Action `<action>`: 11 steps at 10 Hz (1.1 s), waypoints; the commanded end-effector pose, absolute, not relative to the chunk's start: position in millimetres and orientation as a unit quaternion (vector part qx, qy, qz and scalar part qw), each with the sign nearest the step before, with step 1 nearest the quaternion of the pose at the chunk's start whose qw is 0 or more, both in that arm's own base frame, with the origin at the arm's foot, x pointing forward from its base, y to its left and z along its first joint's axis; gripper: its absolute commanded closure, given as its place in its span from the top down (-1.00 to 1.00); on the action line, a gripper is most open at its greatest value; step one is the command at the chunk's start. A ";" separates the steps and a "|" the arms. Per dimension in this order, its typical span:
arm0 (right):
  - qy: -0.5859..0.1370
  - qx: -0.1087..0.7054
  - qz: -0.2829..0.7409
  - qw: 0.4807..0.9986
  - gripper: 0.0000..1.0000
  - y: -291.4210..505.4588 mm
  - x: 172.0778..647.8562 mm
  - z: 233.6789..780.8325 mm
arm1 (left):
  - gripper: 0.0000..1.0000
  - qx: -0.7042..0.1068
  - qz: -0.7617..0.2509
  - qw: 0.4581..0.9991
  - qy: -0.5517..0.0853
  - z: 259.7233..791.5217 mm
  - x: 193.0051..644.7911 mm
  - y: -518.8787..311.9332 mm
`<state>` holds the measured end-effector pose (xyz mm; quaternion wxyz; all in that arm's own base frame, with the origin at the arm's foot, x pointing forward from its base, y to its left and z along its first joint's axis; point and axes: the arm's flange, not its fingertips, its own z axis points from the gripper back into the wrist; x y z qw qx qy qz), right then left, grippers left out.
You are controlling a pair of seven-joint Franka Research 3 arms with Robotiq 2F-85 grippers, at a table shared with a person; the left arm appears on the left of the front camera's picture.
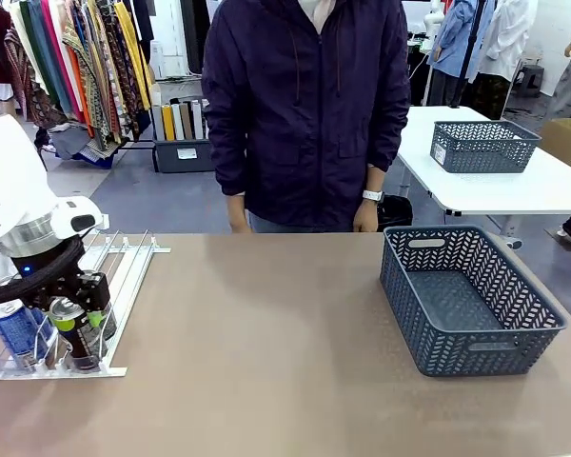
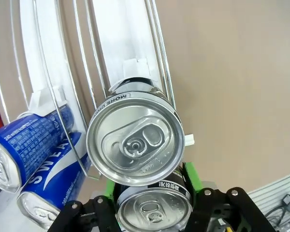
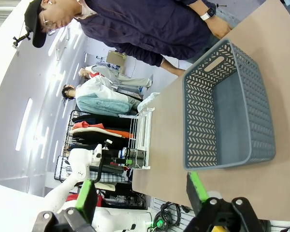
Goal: Retrieve and store the cans from the dispenser.
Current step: Pick up one can from the Automatic Can Dispenser and place it in the middle of the table.
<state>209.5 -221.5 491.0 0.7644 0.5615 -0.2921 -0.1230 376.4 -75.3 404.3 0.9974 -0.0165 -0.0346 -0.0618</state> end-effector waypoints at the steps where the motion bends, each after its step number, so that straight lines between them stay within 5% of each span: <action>1: -0.304 0.565 -0.112 0.759 1.00 -223.6 210.6 492.6 | -1.00 0.001 -0.058 0.996 -0.062 426.0 343.6 -70.4; 6: -0.304 0.565 -0.112 0.759 1.00 -223.6 210.6 492.6 | -1.00 -0.030 -0.073 0.991 -0.103 600.8 309.4 -46.6; 11: -0.304 0.565 -0.112 0.759 1.00 -223.6 210.6 492.6 | -1.00 -0.038 -0.067 0.989 -0.123 624.6 292.6 -43.7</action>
